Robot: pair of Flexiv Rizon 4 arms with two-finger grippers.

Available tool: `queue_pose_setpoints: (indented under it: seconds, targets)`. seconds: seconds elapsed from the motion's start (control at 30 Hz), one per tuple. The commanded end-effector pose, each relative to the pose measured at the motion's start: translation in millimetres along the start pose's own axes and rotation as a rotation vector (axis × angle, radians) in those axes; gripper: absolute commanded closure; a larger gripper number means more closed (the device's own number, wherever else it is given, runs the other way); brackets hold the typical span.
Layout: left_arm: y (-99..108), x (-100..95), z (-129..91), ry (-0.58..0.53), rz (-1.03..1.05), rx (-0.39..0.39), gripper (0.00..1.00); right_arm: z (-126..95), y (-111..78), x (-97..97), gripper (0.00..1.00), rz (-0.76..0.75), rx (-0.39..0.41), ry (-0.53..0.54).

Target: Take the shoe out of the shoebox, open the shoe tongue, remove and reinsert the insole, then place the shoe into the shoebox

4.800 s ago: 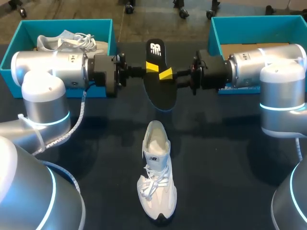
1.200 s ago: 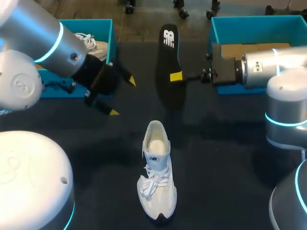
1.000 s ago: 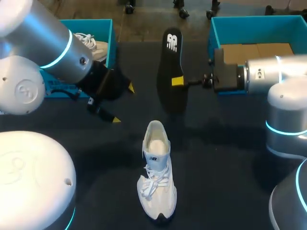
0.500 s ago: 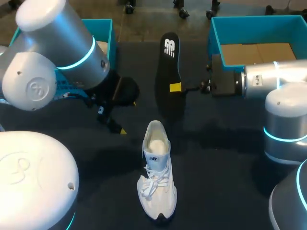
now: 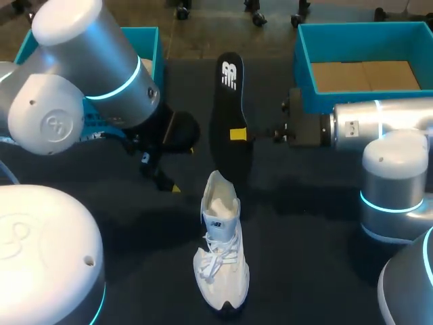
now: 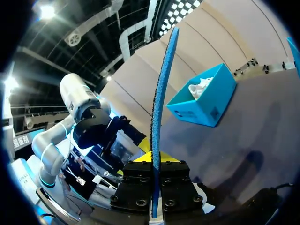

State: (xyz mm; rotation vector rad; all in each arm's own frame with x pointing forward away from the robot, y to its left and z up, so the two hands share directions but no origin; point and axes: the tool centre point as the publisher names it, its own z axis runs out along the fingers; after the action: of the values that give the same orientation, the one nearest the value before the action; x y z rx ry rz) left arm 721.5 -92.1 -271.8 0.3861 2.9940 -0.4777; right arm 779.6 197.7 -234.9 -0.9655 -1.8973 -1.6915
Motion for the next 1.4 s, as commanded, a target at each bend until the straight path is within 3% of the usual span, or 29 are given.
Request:
queue_pose_setpoints:
  seconds: [0.03, 0.23, 0.6, 0.67, 0.93, 1.03, 1.4]
  targets:
    - [0, 4.3, 17, 0.033, -0.006, -0.021, 0.0, 7, -5.9, -0.5, 1.0, -0.018, -0.02, -0.007]
    - [3, 12.4, 24, 0.087, -0.026, -0.007, 0.0, 10, -15.3, -4.0, 1.0, -0.046, -0.067, 0.001]
    - [5, 14.9, 24, 0.088, -0.034, -0.031, 0.0, 10, -15.3, -4.0, 1.0, -0.046, -0.067, 0.001]
    - [5, 12.6, 35, 0.123, -0.102, -0.052, 0.0, 10, -15.3, -4.0, 1.0, -0.046, -0.067, 0.001]
    - [11, 21.0, 57, 0.103, -0.17, 0.052, 0.0, 19, -20.8, -5.5, 1.0, -0.074, -0.091, -0.013]
    - [11, 21.9, 58, 0.091, -0.152, 0.059, 0.0, 18, -23.6, -6.4, 1.0, -0.095, -0.117, 0.044]
    - [10, 23.2, 57, 0.091, -0.124, 0.055, 0.0, 20, -23.3, -6.7, 1.0, -0.1, -0.116, 0.042]
